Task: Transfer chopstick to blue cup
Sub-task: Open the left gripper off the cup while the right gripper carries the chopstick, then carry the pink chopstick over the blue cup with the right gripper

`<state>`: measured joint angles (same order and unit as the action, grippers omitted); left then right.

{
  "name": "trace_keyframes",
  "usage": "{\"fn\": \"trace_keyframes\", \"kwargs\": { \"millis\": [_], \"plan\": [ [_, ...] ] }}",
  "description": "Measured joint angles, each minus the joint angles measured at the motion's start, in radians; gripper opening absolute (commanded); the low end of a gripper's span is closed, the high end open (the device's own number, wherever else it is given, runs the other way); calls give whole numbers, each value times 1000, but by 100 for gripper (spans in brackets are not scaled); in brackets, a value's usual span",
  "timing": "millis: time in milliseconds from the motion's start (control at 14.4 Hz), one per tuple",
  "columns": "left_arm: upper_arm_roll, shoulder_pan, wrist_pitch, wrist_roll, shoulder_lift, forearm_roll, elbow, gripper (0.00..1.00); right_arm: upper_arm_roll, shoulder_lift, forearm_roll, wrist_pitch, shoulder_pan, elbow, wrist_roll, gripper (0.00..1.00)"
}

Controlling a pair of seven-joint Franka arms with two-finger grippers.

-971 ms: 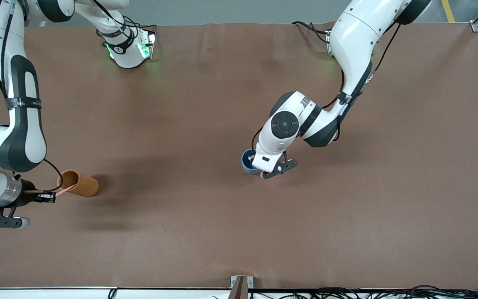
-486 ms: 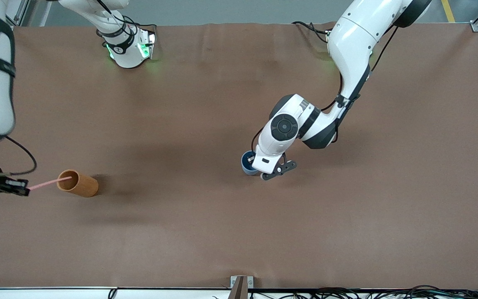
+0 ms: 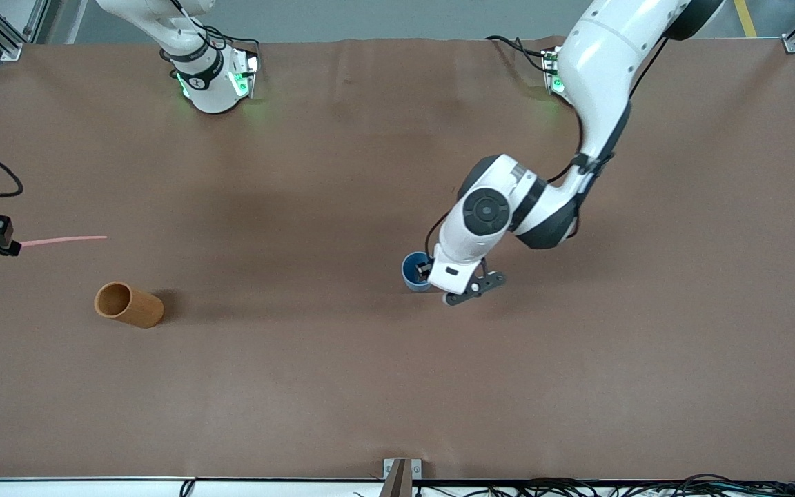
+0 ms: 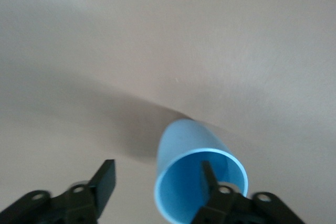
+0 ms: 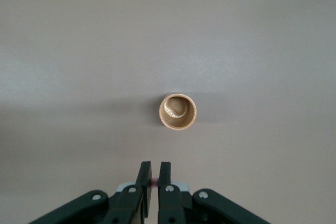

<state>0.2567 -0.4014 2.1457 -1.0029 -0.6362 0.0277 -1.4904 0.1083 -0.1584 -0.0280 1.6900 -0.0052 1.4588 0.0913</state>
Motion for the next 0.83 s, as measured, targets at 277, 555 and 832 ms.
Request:
{"fn": "trace_keyframes", "kwargs": {
  "millis": [277, 555, 832],
  "plan": [
    [-12, 136, -222, 247, 209, 0, 11, 100, -107, 50, 58, 70, 0, 49, -18, 3],
    [-155, 174, -352, 561, 349, -22, 8, 100, -313, 65, 78, 104, 5, 39, -257, 3],
    [-278, 217, -460, 889, 438, -43, 4, 100, -551, 67, 151, 204, 16, 38, -578, 3]
  ]
}}
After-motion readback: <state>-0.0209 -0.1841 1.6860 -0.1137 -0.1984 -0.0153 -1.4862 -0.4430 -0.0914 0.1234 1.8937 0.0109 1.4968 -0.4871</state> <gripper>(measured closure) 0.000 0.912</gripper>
